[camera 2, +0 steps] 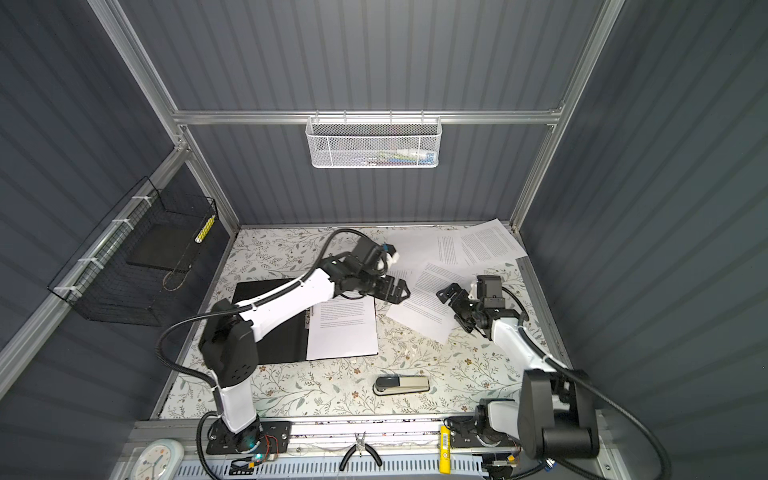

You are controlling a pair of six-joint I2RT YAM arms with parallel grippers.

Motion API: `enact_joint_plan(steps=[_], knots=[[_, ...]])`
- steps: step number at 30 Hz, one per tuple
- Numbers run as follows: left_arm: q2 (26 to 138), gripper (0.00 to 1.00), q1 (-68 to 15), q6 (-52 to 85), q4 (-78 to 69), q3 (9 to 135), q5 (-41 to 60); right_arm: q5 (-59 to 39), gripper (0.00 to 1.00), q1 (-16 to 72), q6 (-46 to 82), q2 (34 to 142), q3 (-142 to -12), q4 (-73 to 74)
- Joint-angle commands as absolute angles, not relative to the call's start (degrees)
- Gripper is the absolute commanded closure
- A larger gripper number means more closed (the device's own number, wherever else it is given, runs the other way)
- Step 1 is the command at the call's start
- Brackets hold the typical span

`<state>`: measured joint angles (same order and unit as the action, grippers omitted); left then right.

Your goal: Put the files into the folder

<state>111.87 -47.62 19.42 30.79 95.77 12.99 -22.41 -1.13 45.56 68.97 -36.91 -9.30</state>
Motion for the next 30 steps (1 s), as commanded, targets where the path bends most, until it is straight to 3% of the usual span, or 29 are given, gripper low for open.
enact_joint_plan(steps=[1, 3, 10, 15, 22, 30], knots=[[119.67, 0.00, -48.94, 17.58, 32.92, 101.97, 15.86, -20.88, 0.01, -4.16, 40.12, 65.05, -37.91, -12.22], [124.50, 0.00, -49.59, 17.41, 33.35, 106.32, 16.84, -26.99, 0.01, -5.76, 38.74, 64.47, -38.28, -9.65], [134.64, 0.01, -50.62, 17.25, 35.34, 114.31, 18.46, -22.65, 0.01, -7.23, 37.85, 72.21, -45.32, -12.39], [133.19, 0.01, -50.99, 17.22, 32.52, 108.24, 20.11, -22.14, 0.01, -7.44, 38.67, 80.69, -49.01, -9.62], [131.71, 0.01, -51.05, 16.43, 34.21, 101.12, 19.32, -21.86, 0.01, -7.30, 34.44, 93.68, -61.04, -14.91], [124.75, 0.01, -51.04, 16.32, 32.14, 88.24, 19.32, -15.18, 0.01, -7.08, 31.18, 104.03, -70.27, -24.07]])
